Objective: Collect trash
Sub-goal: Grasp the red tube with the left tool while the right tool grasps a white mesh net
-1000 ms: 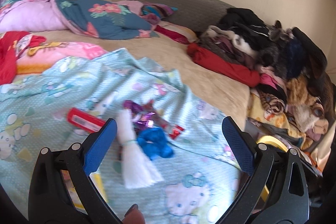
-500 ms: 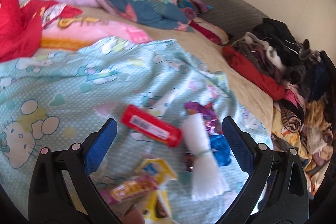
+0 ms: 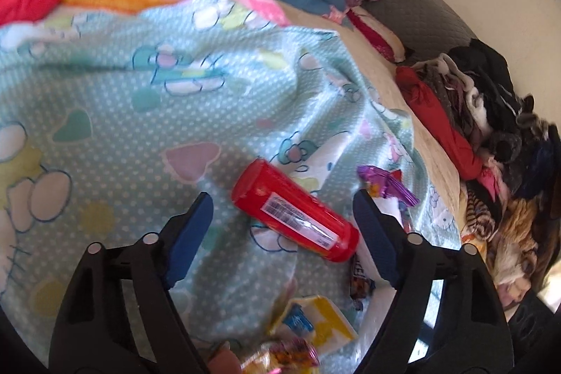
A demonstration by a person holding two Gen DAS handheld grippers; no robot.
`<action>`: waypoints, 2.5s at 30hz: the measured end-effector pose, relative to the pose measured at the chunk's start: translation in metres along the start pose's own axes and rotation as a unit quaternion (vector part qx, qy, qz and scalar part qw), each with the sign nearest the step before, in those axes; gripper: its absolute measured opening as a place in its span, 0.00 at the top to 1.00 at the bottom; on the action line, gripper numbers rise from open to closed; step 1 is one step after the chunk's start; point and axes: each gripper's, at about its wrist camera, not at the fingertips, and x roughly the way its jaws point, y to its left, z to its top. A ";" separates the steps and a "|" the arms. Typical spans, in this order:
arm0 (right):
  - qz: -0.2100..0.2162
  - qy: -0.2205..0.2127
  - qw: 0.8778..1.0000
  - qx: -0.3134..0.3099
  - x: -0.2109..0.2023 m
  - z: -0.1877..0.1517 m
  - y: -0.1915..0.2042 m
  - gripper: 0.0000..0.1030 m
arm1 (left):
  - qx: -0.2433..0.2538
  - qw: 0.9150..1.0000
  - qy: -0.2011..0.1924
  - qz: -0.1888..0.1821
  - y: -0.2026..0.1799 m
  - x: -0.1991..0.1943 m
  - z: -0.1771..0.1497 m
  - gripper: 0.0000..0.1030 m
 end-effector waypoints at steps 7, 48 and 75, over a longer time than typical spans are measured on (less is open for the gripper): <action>0.025 0.026 0.999 0.005 0.012 -0.010 0.001 0.83 | -0.047 0.999 0.010 -0.019 0.015 0.012 0.006 0.38; 0.014 -0.072 0.997 0.012 -0.115 -0.018 -0.022 0.84 | 0.086 0.989 -0.085 -0.080 -0.105 -0.095 -0.028 0.75; -0.025 -0.119 0.991 0.048 -0.185 -0.032 -0.062 0.84 | 0.160 0.976 -0.074 -0.125 -0.178 -0.115 -0.069 0.76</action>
